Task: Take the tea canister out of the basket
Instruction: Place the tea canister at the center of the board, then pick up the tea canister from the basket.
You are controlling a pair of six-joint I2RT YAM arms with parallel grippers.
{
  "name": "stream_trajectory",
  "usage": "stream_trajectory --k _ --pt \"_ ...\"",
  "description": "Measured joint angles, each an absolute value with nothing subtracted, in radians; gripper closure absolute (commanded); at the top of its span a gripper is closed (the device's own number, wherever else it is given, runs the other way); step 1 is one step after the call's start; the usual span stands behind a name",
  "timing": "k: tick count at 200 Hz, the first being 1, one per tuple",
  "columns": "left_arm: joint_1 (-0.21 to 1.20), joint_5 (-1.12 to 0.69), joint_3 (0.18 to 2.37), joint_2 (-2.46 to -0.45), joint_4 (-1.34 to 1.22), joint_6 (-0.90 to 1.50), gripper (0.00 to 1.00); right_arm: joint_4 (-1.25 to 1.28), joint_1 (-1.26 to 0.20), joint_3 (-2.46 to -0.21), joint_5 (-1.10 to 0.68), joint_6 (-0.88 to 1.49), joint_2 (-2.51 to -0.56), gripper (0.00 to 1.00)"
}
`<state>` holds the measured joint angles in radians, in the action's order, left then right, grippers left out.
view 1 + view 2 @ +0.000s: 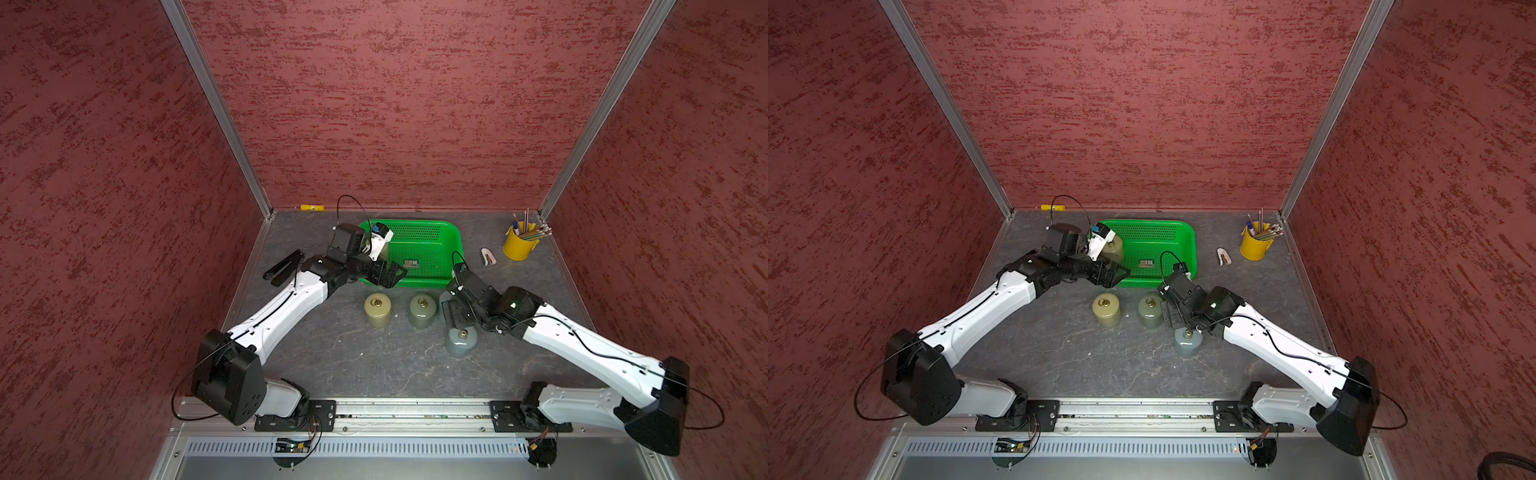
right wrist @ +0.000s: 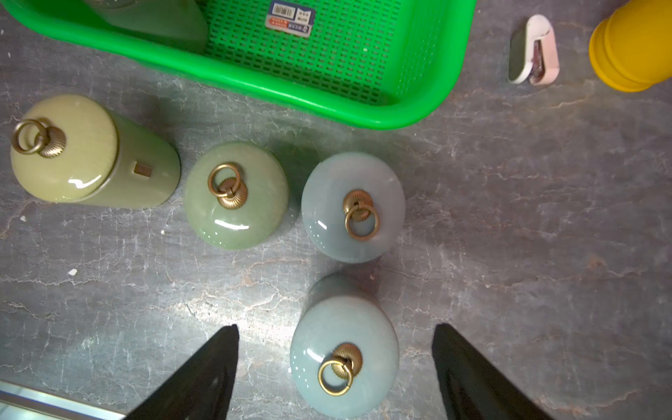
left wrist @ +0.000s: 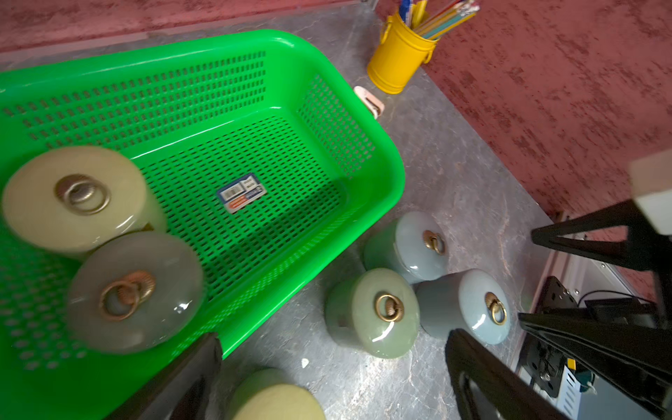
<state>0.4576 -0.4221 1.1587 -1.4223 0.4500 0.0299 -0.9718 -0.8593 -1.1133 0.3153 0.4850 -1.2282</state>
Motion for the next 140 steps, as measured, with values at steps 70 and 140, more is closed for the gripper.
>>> stream_trajectory --k 70,140 --pt "0.443 -0.228 1.314 -1.575 0.553 0.101 0.00 -0.889 -0.813 -1.176 0.306 0.438 -1.279 0.10" --pt "0.435 -0.102 1.427 -1.732 0.650 0.125 0.00 -0.841 -0.743 -1.184 0.285 0.403 -1.289 0.05"
